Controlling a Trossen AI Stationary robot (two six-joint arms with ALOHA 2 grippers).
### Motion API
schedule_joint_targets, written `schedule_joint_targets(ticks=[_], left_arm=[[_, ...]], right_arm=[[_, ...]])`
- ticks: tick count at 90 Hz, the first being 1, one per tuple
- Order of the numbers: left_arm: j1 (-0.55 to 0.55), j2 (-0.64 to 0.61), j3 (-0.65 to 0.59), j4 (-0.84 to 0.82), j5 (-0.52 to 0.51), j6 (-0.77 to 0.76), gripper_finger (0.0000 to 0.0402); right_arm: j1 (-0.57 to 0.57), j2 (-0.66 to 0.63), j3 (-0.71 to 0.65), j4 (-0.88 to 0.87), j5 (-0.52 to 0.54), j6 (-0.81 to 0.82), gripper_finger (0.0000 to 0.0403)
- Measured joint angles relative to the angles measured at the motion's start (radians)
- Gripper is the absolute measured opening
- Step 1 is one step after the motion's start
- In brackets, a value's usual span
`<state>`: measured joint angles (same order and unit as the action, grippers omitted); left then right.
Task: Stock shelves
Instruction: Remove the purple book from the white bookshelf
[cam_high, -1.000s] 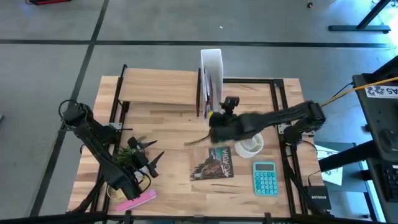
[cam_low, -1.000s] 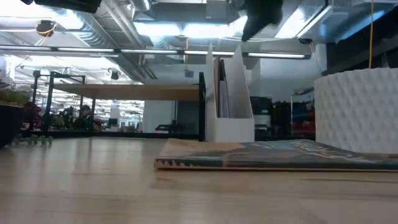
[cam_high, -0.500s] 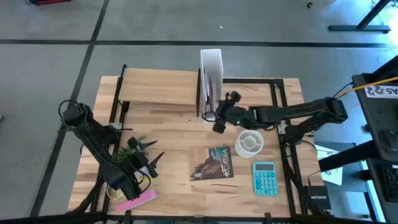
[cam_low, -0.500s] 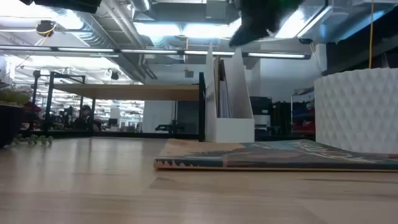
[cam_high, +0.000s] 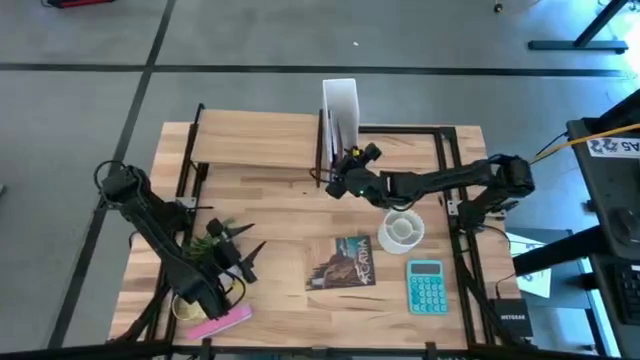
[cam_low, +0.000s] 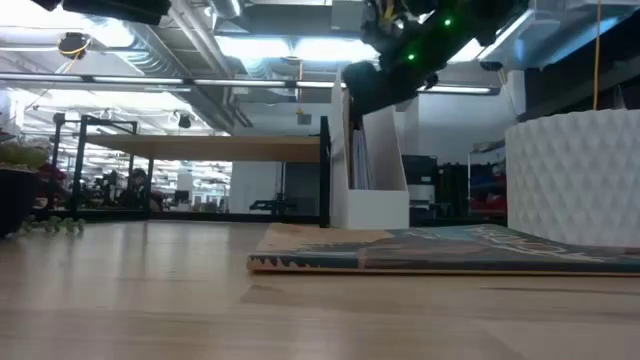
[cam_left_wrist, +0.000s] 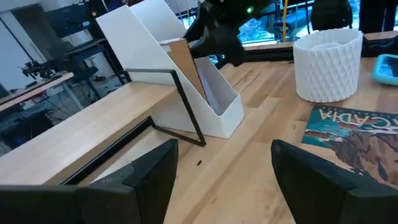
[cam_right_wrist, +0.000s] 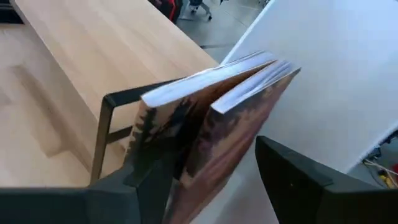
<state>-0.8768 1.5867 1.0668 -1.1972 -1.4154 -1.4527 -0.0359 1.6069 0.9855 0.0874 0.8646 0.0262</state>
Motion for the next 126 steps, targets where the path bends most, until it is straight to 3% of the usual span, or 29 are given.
schedule_joint_targets(ticks=[22, 51, 64, 92, 109, 126], left_arm=[[0.001, 0.0, 0.0, 0.005, 0.003, 0.017, 0.0239], [0.001, 0.0, 0.0, 0.006, 0.007, 0.016, 0.0239], [0.001, 0.0, 0.0, 0.006, 0.007, 0.017, 0.0239], [0.001, 0.0, 0.0, 0.006, 0.007, 0.02, 0.0239], [0.0, 0.0, 0.0, 0.005, 0.007, 0.02, 0.0239], [0.0, 0.0, 0.0, 0.005, 0.007, 0.021, 0.0239]], right_arm=[[-0.032, 0.003, 0.0, 0.055, 0.007, 0.033, 0.018], [-0.032, 0.003, 0.002, 0.097, 0.032, 0.078, 0.0012], [0.003, -0.001, 0.058, 0.096, 0.125, 0.001, 0.0009], [0.153, -0.01, 0.33, 0.102, 0.344, -0.425, 0.0004], [0.307, -0.012, 0.475, 0.087, 0.367, -0.642, 0.0002], [0.504, 0.002, 0.532, -0.066, 0.362, -0.635, 0.0001]])
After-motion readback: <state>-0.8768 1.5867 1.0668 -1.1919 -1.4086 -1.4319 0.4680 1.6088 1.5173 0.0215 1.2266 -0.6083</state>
